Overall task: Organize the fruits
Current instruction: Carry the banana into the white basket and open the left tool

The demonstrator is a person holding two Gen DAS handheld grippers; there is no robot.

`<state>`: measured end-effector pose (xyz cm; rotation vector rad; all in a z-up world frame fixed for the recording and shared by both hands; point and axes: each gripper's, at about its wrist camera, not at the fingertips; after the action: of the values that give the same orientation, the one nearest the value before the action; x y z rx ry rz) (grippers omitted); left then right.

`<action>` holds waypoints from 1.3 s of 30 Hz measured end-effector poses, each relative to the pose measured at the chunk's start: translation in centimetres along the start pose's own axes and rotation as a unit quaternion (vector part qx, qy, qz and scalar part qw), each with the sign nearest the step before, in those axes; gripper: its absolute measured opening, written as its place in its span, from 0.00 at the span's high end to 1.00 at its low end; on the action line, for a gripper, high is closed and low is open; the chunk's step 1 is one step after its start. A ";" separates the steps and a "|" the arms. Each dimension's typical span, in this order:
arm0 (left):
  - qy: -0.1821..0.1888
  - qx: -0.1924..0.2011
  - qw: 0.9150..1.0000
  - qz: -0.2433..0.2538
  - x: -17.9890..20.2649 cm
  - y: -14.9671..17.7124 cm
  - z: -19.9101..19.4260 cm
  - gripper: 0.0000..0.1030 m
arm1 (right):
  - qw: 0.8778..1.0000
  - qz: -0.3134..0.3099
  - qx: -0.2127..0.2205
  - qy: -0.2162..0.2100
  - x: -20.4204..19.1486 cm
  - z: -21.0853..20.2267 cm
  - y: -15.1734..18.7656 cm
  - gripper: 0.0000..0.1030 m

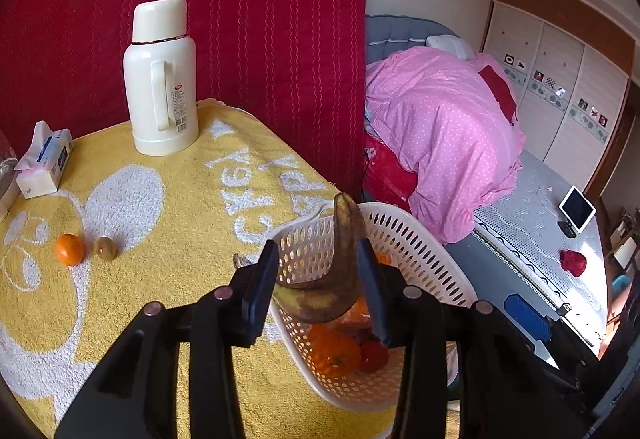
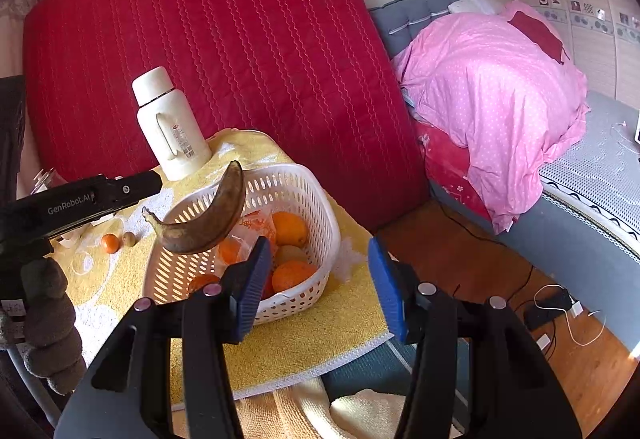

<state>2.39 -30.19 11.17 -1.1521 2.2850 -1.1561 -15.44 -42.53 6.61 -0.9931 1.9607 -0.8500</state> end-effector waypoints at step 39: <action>-0.142 -0.003 0.989 -0.042 -9.9 3.5 -0.4 0.10 | 0.996 -0.041 -0.039 -0.072 -7.4 1.6 2.3 0.31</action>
<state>6.48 -21.01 8.08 -1.3322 2.0439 -0.9433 -11.86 -35.50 6.40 -1.1549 1.8525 -0.7294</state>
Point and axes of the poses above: each gripper's, at about its wrist camera, not at the fingertips, and z roughly the way its jaws point, x to its right, y to its underside, and after that the axes turned 8 degrees about -y, right-handed
